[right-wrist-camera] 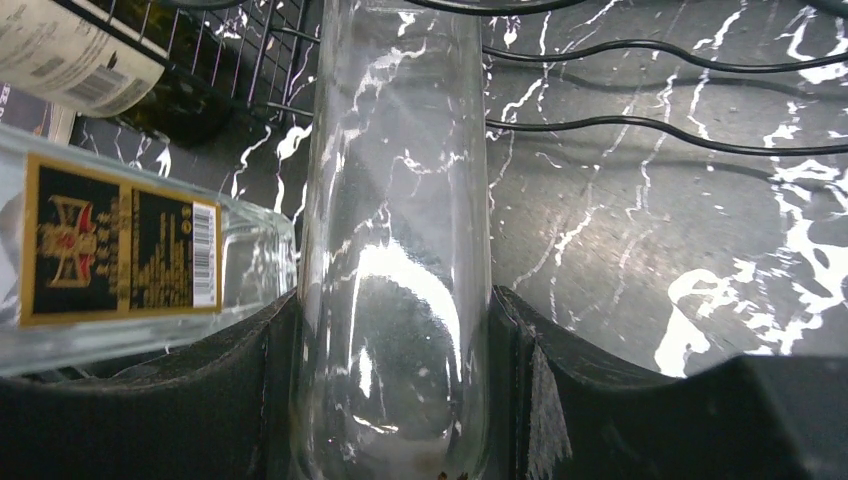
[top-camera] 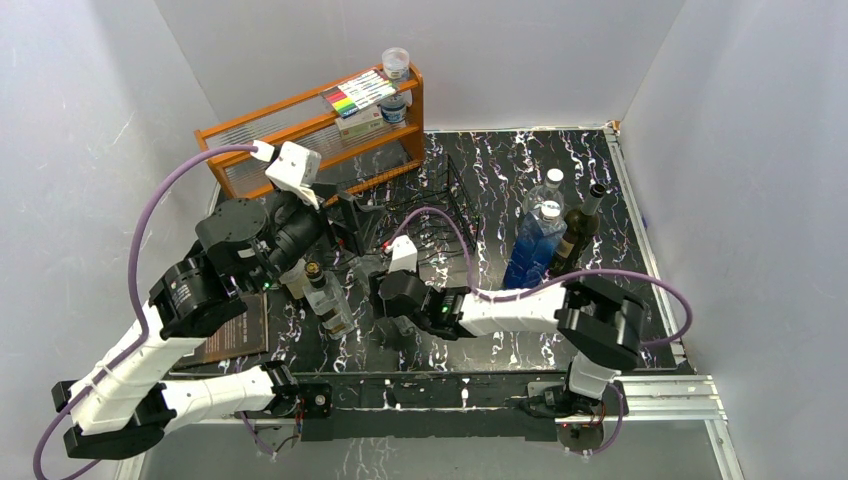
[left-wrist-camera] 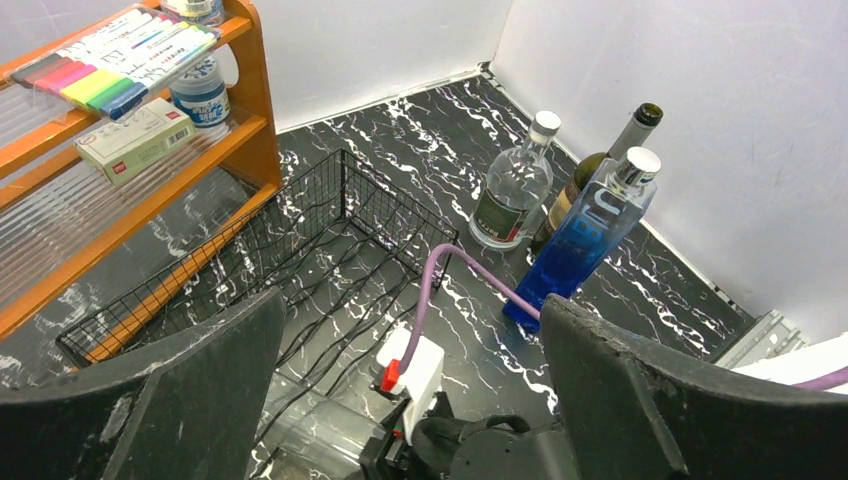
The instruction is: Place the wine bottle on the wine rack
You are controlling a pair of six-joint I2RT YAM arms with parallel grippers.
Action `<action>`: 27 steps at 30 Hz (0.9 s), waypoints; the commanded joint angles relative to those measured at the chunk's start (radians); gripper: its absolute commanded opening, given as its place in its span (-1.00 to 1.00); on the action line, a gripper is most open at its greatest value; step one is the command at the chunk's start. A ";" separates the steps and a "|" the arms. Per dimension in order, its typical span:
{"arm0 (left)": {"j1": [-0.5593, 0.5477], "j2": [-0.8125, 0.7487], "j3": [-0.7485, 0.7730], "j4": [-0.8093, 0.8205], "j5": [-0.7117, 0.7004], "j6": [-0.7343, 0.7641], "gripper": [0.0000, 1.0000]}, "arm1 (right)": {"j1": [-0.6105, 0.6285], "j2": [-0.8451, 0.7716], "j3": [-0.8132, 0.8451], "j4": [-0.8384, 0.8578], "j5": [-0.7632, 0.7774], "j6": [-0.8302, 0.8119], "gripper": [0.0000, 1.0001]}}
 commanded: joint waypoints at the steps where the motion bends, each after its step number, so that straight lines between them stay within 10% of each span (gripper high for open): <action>1: 0.003 0.004 0.020 -0.013 -0.004 0.007 0.96 | 0.002 0.046 0.074 0.233 0.073 0.091 -1.00; 27: 0.003 -0.005 0.018 -0.054 -0.042 -0.002 0.96 | -0.060 0.325 0.227 0.481 0.130 0.139 -1.00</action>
